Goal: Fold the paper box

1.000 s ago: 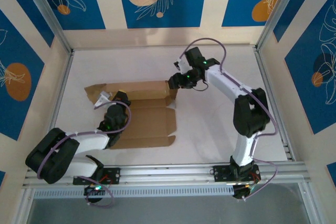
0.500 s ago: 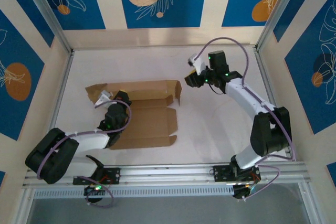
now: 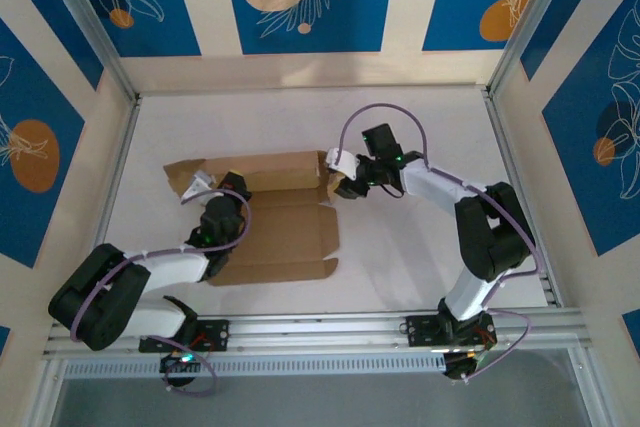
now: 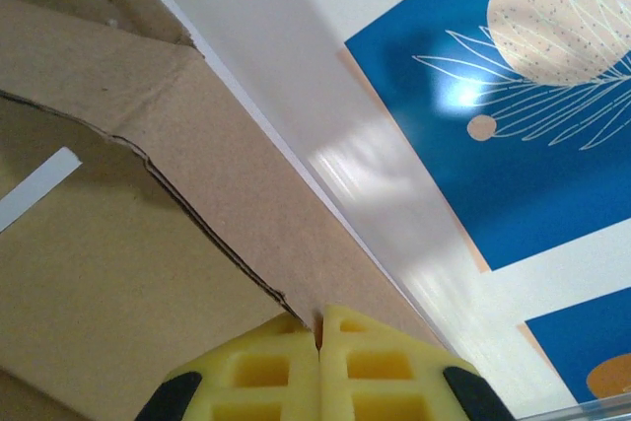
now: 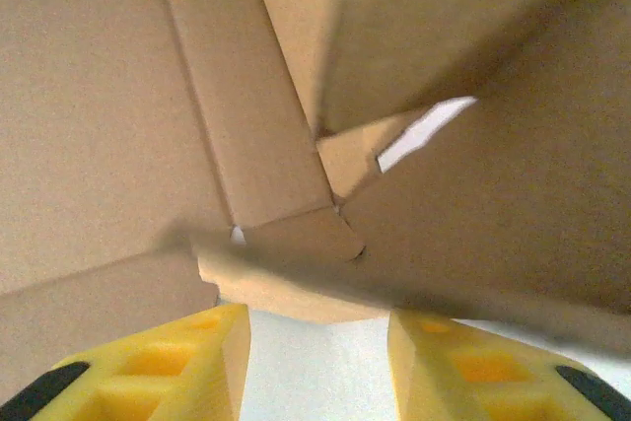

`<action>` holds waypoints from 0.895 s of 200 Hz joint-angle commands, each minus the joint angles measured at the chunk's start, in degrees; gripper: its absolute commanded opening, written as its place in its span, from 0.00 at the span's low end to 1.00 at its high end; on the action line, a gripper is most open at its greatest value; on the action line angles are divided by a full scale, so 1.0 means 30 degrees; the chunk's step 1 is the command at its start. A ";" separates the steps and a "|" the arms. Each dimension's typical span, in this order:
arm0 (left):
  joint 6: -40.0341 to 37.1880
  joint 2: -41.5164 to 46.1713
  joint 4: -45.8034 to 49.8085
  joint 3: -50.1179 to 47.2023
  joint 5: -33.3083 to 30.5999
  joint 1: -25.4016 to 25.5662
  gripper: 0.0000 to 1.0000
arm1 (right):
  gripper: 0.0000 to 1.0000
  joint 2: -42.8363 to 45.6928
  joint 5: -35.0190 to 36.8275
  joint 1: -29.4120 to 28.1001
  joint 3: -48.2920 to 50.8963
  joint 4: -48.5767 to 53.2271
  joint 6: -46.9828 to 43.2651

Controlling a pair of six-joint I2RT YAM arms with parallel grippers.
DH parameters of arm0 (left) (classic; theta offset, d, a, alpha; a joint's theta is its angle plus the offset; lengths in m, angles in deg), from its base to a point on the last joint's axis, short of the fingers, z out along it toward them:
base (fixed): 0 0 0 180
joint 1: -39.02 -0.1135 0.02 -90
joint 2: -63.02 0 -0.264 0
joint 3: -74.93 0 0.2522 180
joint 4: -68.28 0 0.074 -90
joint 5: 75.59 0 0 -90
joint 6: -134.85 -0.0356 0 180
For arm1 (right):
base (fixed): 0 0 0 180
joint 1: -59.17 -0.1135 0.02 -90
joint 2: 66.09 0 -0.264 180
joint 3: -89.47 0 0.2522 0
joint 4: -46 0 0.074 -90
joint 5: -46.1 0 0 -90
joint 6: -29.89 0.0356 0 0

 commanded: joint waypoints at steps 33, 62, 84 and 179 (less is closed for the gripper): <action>-0.0160 -0.0588 0.0370 0.0094 0.0727 0.0049 0.00 | 0.39 0.0593 0.0124 -0.1014 -0.0116 -0.1152 -0.1564; -0.0143 -0.0630 0.0190 -0.0038 0.0804 0.0025 0.00 | 0.36 0.0101 0.0916 -0.0938 -0.0490 -0.1408 -0.0986; -0.0071 -0.0723 -0.0130 -0.0215 0.0831 0.0043 0.00 | 0.35 -0.0485 0.2253 -0.0938 -0.0389 -0.2918 0.0722; -0.0624 0.0738 0.0713 -0.0811 0.1055 0.0026 0.00 | 0.23 0.1379 0.2684 -0.1528 0.3918 -0.9931 0.3591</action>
